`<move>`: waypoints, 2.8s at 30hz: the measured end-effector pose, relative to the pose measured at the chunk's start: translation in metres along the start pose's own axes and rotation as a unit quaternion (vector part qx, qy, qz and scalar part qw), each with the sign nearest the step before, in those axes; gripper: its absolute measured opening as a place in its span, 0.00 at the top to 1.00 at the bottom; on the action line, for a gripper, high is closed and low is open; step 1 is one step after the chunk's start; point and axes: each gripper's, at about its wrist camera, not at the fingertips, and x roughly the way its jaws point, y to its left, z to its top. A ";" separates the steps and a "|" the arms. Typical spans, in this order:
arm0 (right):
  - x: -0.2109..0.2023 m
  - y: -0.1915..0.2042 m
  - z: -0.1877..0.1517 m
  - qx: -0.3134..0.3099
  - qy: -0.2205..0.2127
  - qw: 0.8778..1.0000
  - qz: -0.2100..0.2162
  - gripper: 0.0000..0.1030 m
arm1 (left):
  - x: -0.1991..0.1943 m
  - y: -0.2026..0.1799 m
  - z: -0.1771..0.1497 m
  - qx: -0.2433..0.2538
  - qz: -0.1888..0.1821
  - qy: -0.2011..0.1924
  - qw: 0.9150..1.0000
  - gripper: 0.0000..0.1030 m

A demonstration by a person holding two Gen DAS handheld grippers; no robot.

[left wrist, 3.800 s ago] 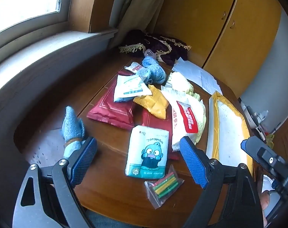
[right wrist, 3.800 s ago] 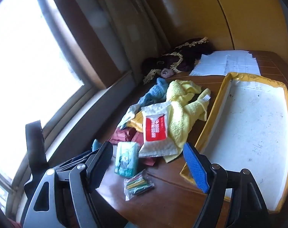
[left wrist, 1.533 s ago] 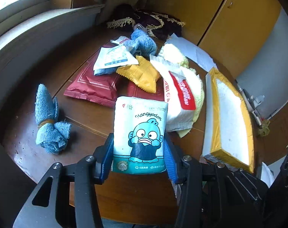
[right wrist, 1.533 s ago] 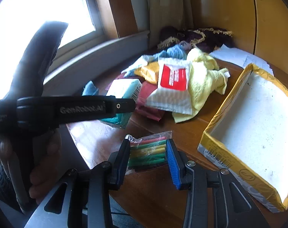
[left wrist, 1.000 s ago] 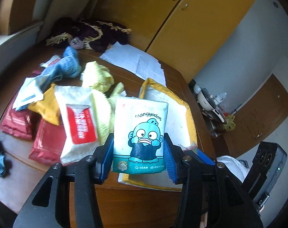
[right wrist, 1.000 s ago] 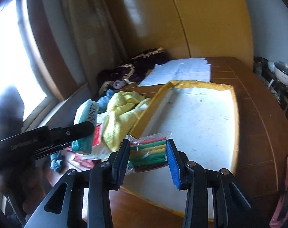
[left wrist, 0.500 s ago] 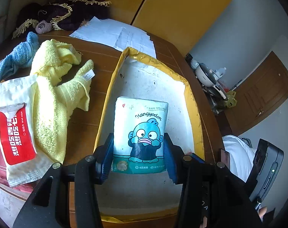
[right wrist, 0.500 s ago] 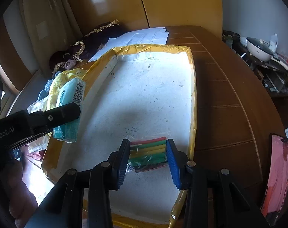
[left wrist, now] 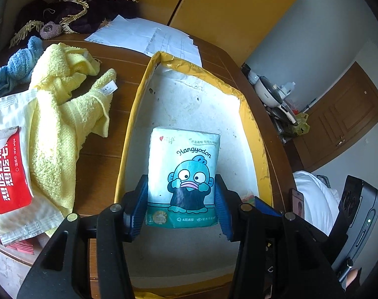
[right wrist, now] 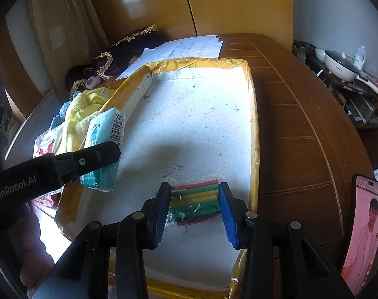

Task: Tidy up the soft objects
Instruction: 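Carry both items into the yellow-rimmed tray and open both tools, then grasp the rolled blue towel with the left tool while the right tool grasps the red-label wet-wipe pack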

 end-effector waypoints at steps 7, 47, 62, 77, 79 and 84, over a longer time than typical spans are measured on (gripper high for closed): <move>-0.009 -0.002 0.000 0.016 -0.018 1.000 0.008 0.58 | -0.009 0.003 0.002 -0.014 -0.030 -0.013 0.999 0.39; -0.039 0.130 -0.027 -0.089 -0.066 0.972 0.207 0.26 | -0.142 0.129 -0.069 -0.139 0.075 -0.160 0.974 0.22; -0.030 0.158 -0.038 -0.130 -0.024 0.955 0.265 0.26 | -0.166 0.154 -0.086 -0.165 0.119 -0.184 0.962 0.22; -0.016 0.174 -0.036 -0.142 -0.003 0.954 0.265 0.31 | -0.164 0.205 -0.092 -0.217 0.229 -0.162 0.935 0.25; -0.013 0.176 -0.030 -0.137 0.001 0.955 0.262 0.31 | -0.158 0.208 -0.089 -0.213 0.242 -0.153 0.934 0.30; -0.005 0.187 0.000 -0.129 0.000 0.961 0.244 0.31 | -0.144 0.214 -0.087 -0.205 0.260 -0.131 0.934 0.55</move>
